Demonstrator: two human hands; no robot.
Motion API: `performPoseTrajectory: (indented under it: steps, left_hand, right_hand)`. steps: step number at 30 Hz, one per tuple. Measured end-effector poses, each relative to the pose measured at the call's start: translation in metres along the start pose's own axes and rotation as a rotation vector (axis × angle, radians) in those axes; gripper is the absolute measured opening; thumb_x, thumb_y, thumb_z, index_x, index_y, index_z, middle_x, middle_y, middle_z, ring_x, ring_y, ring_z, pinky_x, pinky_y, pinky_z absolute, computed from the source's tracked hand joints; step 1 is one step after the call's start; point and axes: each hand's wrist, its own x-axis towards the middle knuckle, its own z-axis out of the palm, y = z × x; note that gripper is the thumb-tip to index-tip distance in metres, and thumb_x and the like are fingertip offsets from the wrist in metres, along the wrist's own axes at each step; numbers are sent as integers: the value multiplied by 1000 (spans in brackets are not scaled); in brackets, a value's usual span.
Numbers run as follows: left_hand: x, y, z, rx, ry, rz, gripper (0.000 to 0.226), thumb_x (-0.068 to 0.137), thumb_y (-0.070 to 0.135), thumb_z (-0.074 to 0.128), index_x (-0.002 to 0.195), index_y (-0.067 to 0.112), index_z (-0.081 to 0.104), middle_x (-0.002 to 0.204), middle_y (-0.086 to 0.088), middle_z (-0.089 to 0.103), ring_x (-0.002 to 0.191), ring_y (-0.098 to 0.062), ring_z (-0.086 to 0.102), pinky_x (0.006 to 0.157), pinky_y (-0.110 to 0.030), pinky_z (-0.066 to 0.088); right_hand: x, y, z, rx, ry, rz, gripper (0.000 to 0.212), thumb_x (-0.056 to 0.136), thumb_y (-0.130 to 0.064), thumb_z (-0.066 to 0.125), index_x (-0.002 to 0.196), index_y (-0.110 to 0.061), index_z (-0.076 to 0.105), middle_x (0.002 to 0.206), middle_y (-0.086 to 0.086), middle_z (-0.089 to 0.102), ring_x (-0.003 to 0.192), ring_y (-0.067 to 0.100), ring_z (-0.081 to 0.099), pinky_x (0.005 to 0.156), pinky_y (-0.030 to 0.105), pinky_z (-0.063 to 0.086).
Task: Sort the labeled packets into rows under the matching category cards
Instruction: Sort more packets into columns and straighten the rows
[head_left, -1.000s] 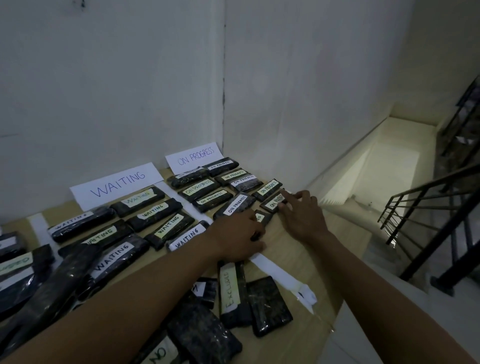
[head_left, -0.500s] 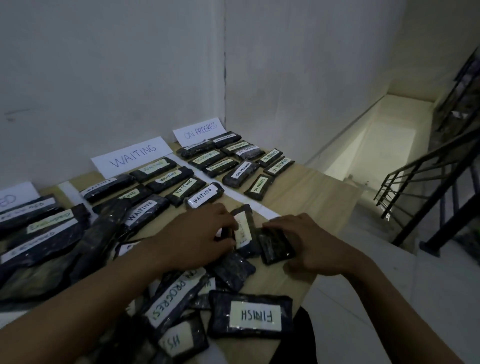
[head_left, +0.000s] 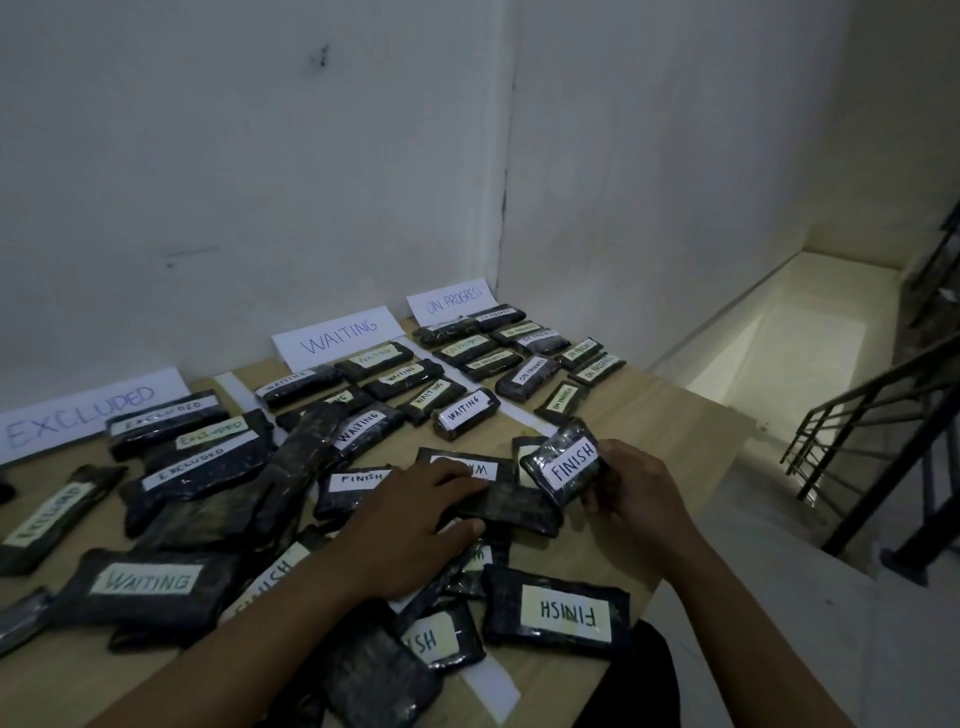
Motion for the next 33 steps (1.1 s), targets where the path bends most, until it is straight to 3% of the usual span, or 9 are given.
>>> performPoseTrajectory:
  steps: [4, 11, 16, 21, 23, 25, 28, 30, 33]
  left_hand:
    - [-3, -2, 4, -12, 31, -3, 64, 85, 67, 24, 141, 39, 39, 144, 17, 37, 129, -5, 35, 104, -28, 30]
    - [-3, -5, 6, -49, 50, -5, 56, 89, 61, 34, 139, 38, 42, 143, 17, 39, 129, -5, 35, 104, -28, 30]
    - [-2, -3, 1, -199, 119, -19, 37, 91, 43, 56, 126, 32, 56, 126, 17, 48, 114, -3, 46, 95, -24, 40]
    - [6, 5, -28, -541, 216, -165, 29, 87, 39, 66, 116, 33, 63, 113, 20, 58, 98, 12, 52, 78, -9, 40]
    - [11, 9, -49, -765, 238, -207, 28, 82, 43, 69, 108, 36, 64, 106, 13, 67, 91, 3, 61, 75, -18, 46]
    - [13, 12, -72, -926, 305, -215, 19, 82, 29, 73, 99, 32, 64, 89, 7, 70, 78, -5, 65, 71, -25, 50]
    - [3, 15, -107, -956, 480, -271, 14, 83, 7, 70, 83, 19, 65, 76, -1, 68, 73, -16, 66, 70, -41, 57]
    - [-17, 13, -129, -956, 564, -296, 15, 84, 1, 67, 77, 13, 63, 70, -4, 67, 64, -14, 66, 58, -32, 58]
    - [-66, 7, -154, -806, 591, -347, 13, 87, 4, 66, 78, 13, 62, 68, -3, 65, 54, -13, 59, 45, -23, 46]
  right_hand:
    - [-5, 7, 12, 205, 17, 46, 34, 100, -13, 38, 83, 5, 63, 53, 17, 50, 48, 21, 46, 50, 30, 37]
    - [-8, 6, 10, 229, 121, 67, 29, 98, -15, 42, 90, 4, 62, 57, 14, 58, 47, 19, 51, 50, 31, 34]
    - [-5, 5, 9, 193, 119, 88, 20, 97, -9, 44, 105, 4, 57, 69, 17, 65, 48, 22, 57, 47, 31, 41]
    - [-1, -24, 24, 216, -9, 23, 25, 93, 5, 45, 113, -9, 54, 82, 18, 70, 57, 26, 66, 47, 28, 52]
    - [0, -43, 42, 256, -71, -26, 29, 92, 7, 47, 112, -12, 55, 86, 20, 71, 62, 30, 68, 51, 30, 54]
    - [-2, -59, 67, 328, -117, -51, 26, 92, 6, 49, 110, -11, 56, 87, 20, 71, 62, 30, 69, 53, 31, 56]
    - [-13, -79, 107, 402, -202, -57, 23, 91, 4, 54, 109, -10, 57, 84, 15, 71, 58, 27, 68, 52, 31, 56]
    - [-25, -88, 132, 377, -294, -75, 24, 90, -1, 58, 111, -14, 58, 83, 12, 73, 58, 25, 67, 52, 32, 54]
    - [-51, -95, 163, 281, -475, -113, 28, 90, -9, 62, 110, -28, 59, 86, 8, 73, 61, 24, 67, 53, 33, 52]
